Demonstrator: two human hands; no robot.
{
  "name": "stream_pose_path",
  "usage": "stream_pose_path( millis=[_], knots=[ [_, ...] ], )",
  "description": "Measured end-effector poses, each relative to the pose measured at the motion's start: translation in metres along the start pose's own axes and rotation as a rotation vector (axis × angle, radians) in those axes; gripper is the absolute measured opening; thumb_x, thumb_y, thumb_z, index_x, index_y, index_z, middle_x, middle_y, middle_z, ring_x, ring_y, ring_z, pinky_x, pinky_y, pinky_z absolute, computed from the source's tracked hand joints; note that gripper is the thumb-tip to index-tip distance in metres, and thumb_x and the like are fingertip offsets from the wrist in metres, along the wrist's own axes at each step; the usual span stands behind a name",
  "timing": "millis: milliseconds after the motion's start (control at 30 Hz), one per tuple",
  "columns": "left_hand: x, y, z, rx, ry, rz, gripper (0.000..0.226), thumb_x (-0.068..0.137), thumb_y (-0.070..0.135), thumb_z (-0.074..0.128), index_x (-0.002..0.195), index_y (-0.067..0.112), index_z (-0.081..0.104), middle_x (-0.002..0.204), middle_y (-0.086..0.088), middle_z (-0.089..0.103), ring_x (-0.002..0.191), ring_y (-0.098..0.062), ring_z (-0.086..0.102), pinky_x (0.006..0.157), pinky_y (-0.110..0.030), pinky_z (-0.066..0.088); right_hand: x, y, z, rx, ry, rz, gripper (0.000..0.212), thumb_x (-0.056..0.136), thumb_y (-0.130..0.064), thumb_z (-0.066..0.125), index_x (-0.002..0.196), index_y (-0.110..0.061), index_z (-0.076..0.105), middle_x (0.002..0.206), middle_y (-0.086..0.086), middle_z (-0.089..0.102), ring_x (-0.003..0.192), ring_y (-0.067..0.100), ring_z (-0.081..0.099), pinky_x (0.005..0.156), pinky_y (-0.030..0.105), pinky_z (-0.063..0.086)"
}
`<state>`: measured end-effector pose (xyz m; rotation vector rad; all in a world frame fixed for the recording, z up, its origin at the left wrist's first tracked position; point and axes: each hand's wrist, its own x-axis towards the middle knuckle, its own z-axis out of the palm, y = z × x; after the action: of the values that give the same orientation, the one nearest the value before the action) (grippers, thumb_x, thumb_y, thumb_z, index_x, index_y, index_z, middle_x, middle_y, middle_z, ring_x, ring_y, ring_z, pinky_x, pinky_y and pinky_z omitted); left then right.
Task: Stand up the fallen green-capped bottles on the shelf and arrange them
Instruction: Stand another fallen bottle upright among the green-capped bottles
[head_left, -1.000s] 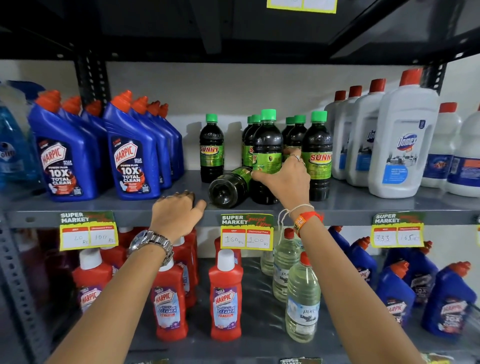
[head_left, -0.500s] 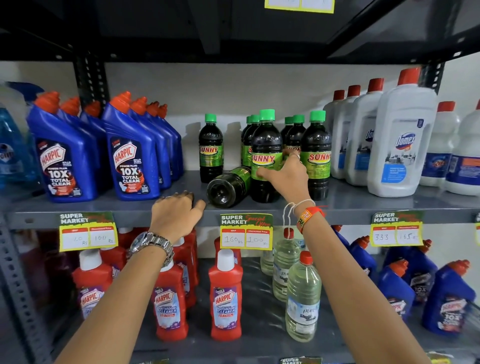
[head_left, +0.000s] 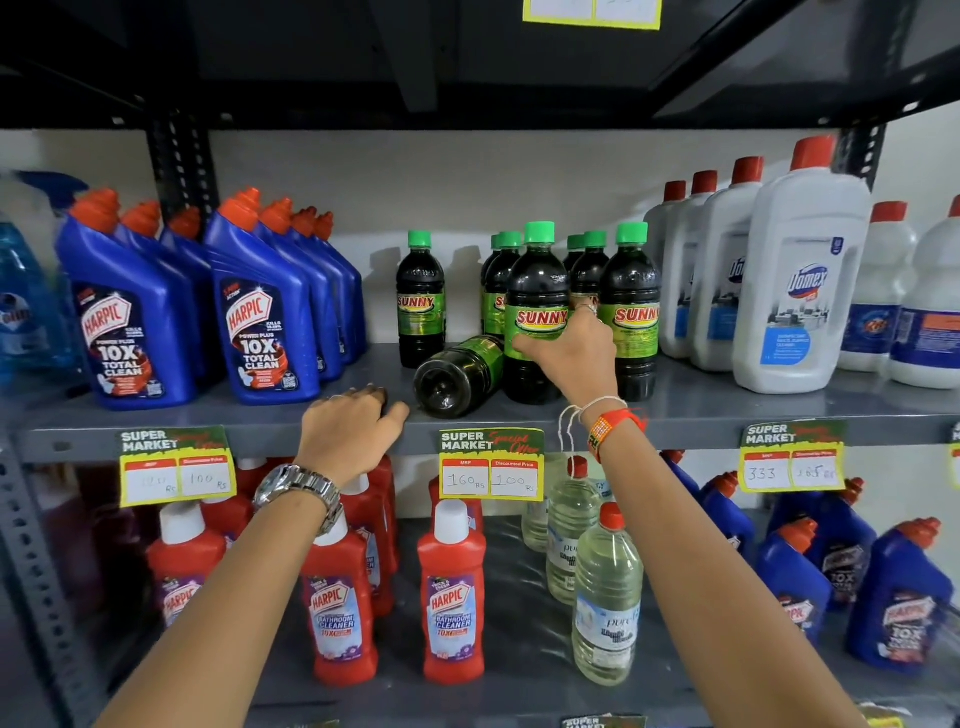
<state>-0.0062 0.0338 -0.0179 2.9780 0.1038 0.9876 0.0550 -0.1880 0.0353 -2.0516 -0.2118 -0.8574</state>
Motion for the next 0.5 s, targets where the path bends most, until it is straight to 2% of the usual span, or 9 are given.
stream_pose_path(
  millis=[100, 167, 233, 267, 333, 400, 500],
  knots=[
    [0.001, -0.005, -0.003, 0.053, -0.112, 0.059, 0.042, 0.090, 0.041, 0.030, 0.113, 0.016, 0.056, 0.114, -0.010, 0.061, 0.100, -0.029, 0.057, 0.061, -0.032, 0.031, -0.002, -0.003, -0.003, -0.020, -0.032, 0.024, 0.051, 0.065, -0.040, 0.077, 0.089, -0.008, 0.044, 0.082, 0.004, 0.053, 0.080, 0.025, 0.056, 0.065, 0.031, 0.043],
    [0.000, -0.007, -0.002, 0.069, -0.170, 0.082, 0.047, 0.090, 0.045, 0.029, 0.121, 0.020, 0.053, 0.120, -0.008, 0.059, 0.101, -0.028, 0.056, 0.058, -0.029, 0.030, -0.006, -0.005, -0.011, -0.062, -0.037, 0.003, 0.060, 0.066, -0.039, 0.076, 0.104, -0.003, 0.047, 0.095, 0.011, 0.060, 0.093, 0.031, 0.060, 0.072, 0.036, 0.049],
    [-0.004, -0.006, -0.003, 0.017, -0.124, 0.030, 0.054, 0.087, 0.055, 0.026, 0.120, 0.023, 0.054, 0.120, -0.005, 0.061, 0.100, -0.025, 0.059, 0.057, -0.029, 0.033, -0.012, -0.009, -0.018, -0.132, 0.040, -0.042, 0.078, 0.066, -0.042, 0.076, 0.123, -0.002, 0.041, 0.115, 0.016, 0.056, 0.106, 0.033, 0.056, 0.082, 0.039, 0.048],
    [-0.008, -0.006, -0.004, -0.006, -0.090, 0.006, 0.059, 0.086, 0.060, 0.025, 0.121, 0.024, 0.055, 0.123, -0.004, 0.061, 0.103, -0.024, 0.059, 0.061, -0.030, 0.037, -0.015, -0.014, -0.020, -0.149, 0.104, -0.064, 0.081, 0.066, -0.045, 0.075, 0.126, -0.005, 0.039, 0.120, 0.016, 0.052, 0.109, 0.033, 0.054, 0.082, 0.038, 0.047],
    [-0.013, -0.003, -0.006, -0.032, -0.079, -0.018, 0.065, 0.085, 0.064, 0.024, 0.127, 0.023, 0.053, 0.133, -0.001, 0.057, 0.112, -0.024, 0.057, 0.076, -0.034, 0.044, -0.019, -0.031, -0.026, -0.159, 0.192, -0.137, 0.073, 0.067, -0.049, 0.073, 0.121, -0.009, 0.044, 0.118, 0.014, 0.049, 0.105, 0.032, 0.055, 0.077, 0.035, 0.046],
    [-0.023, -0.032, -0.013, 0.005, 0.006, -0.043, 0.068, 0.084, 0.065, 0.023, 0.124, 0.021, 0.056, 0.124, -0.004, 0.063, 0.107, -0.024, 0.060, 0.078, -0.035, 0.046, -0.028, -0.074, -0.005, -0.116, 0.125, -0.219, 0.066, 0.069, -0.051, 0.070, 0.117, -0.010, 0.048, 0.114, 0.013, 0.054, 0.102, 0.031, 0.057, 0.077, 0.034, 0.047],
    [-0.023, -0.031, -0.014, 0.029, 0.072, -0.021, 0.070, 0.082, 0.065, 0.023, 0.116, 0.018, 0.061, 0.106, -0.005, 0.070, 0.094, -0.023, 0.064, 0.071, -0.033, 0.048, -0.022, -0.103, 0.010, -0.268, -0.077, -0.287, 0.059, 0.074, -0.051, 0.065, 0.110, -0.007, 0.051, 0.107, 0.014, 0.062, 0.100, 0.033, 0.060, 0.073, 0.035, 0.047]
  ],
)
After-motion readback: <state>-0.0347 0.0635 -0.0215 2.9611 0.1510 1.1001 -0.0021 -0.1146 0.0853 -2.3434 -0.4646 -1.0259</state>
